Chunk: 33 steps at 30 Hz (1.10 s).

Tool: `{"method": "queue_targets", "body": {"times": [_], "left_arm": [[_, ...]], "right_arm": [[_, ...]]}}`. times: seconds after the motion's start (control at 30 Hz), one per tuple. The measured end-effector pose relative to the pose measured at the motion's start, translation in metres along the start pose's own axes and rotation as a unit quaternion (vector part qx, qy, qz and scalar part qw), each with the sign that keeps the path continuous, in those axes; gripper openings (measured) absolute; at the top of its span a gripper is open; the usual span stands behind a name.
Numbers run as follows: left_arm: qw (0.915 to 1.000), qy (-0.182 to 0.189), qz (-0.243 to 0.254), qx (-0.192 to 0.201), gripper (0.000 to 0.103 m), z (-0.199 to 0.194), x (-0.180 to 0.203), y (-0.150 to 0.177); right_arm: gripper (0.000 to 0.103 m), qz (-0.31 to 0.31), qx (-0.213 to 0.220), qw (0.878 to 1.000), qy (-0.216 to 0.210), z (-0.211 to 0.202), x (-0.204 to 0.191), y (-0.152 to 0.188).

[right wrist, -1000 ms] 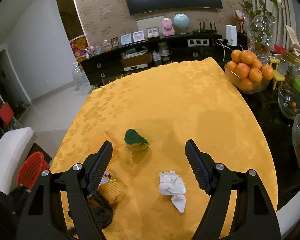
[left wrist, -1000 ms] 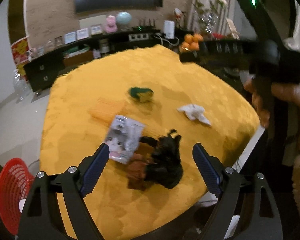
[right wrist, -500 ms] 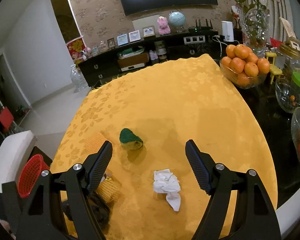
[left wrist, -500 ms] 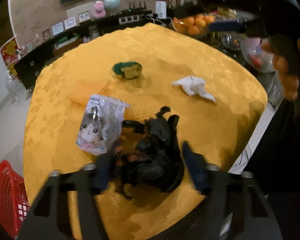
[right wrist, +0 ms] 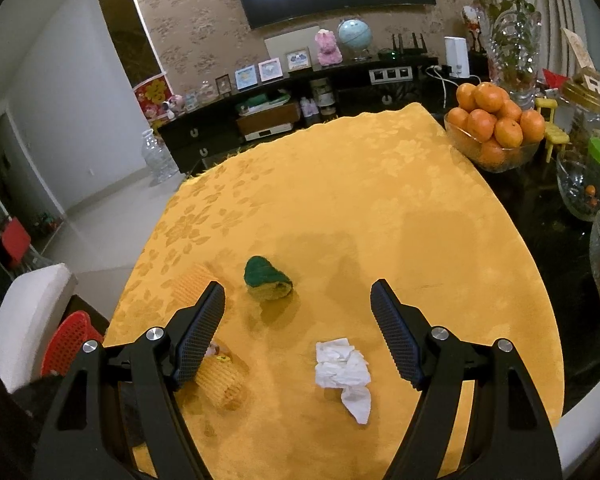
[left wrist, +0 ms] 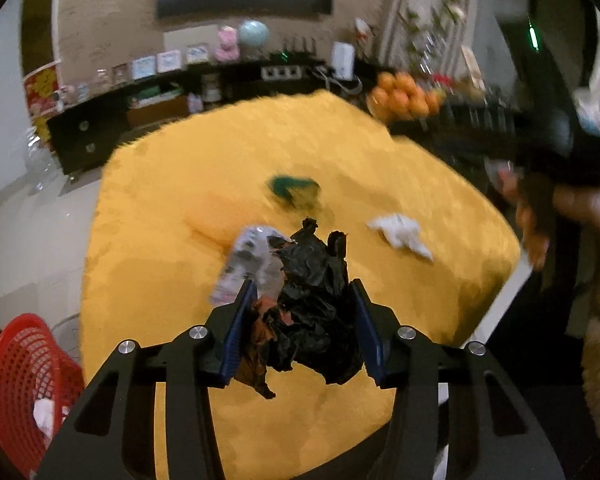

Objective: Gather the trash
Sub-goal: 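Grasp the black crumpled bag with the left gripper while the right grasps the green scrubber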

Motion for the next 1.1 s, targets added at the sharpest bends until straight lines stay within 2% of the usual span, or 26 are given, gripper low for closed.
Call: {"method": "queue_targets", "body": {"times": [0.17,0.43,0.57,0.7,1.1], "left_arm": [[0.9968,-0.027,-0.063,0.042,0.046,-0.029,-0.044,-0.017],[0.9853,-0.090,-0.123,0.078,0.046,-0.058,-0.092,-0.028],[0.9805,-0.112,-0.136,0.087,0.046,-0.068,-0.106,-0.029],[0.9775,-0.119,-0.149,0.090,0.046,-0.073,-0.113,-0.029],[0.9752,-0.133,-0.156,0.083,0.046,-0.074,-0.123,-0.023]], "right_arm": [[0.073,-0.004,-0.005,1.000,0.001,0.005,-0.003,0.000],[0.073,-0.018,-0.017,1.000,0.004,0.025,-0.014,-0.002],[0.073,-0.025,-0.033,0.999,0.005,0.045,-0.020,-0.003],[0.073,-0.028,-0.048,0.998,0.003,0.066,-0.025,-0.004],[0.073,-0.075,-0.098,0.992,0.005,0.138,-0.042,0.006]]}}
Point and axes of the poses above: each gripper's, at about its wrist camera, not at the fingertips, and z roughly the way its jaws point, x to its right, y to its underside, the point moved 9 cm from there along z, roughly the way its jaws point, and after that the axes turned 4 degrees about z, right-handed, at the moved point
